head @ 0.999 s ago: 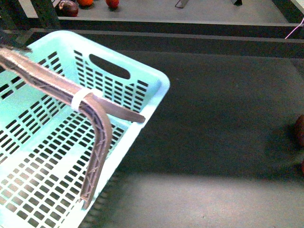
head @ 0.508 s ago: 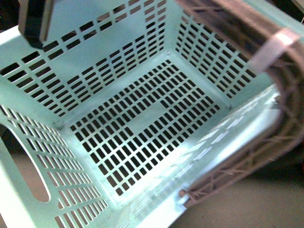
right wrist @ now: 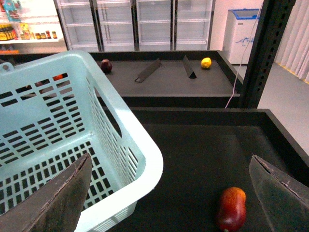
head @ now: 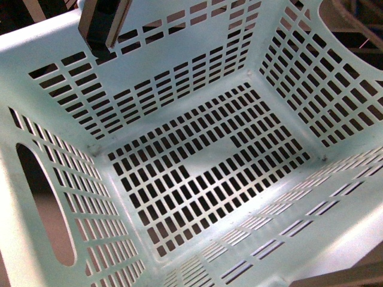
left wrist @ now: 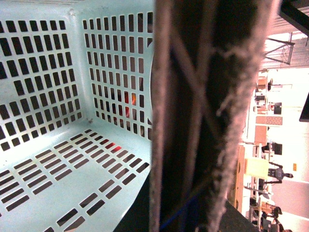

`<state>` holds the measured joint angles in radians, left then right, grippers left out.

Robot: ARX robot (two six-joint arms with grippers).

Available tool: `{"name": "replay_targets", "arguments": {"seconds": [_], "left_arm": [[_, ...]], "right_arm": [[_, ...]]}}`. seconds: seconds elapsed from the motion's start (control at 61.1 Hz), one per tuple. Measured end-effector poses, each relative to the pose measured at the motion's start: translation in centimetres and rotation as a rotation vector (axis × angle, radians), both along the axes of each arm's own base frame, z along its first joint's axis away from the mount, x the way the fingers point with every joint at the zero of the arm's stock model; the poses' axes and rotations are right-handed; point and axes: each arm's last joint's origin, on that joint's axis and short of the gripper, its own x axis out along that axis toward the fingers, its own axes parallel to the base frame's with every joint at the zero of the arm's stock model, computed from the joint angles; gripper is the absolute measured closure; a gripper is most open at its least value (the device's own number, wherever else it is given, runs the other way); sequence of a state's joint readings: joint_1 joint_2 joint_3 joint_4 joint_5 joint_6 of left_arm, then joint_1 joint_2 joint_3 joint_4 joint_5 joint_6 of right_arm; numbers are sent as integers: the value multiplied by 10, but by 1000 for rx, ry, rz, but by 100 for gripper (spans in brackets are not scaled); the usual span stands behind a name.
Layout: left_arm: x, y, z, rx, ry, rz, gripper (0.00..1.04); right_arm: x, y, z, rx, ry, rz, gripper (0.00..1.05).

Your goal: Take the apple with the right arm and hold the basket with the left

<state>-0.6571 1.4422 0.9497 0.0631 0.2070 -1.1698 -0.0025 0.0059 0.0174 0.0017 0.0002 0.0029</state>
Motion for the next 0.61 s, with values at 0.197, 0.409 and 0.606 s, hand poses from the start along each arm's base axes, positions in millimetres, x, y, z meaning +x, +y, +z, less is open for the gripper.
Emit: {"name": "replay_targets", "arguments": {"seconds": [0.197,0.409,0.606], "left_arm": [[0,0,0,1,-2,-4,98],[0,0,0,1,-1,-3,98],[0,0,0,4,-2,-4,98]], "right_arm": [[0,0,0,0,0,0,9],[2,-1,-4,180,375,-111,9],[11,-16,-12,319,479,-192,9]]}}
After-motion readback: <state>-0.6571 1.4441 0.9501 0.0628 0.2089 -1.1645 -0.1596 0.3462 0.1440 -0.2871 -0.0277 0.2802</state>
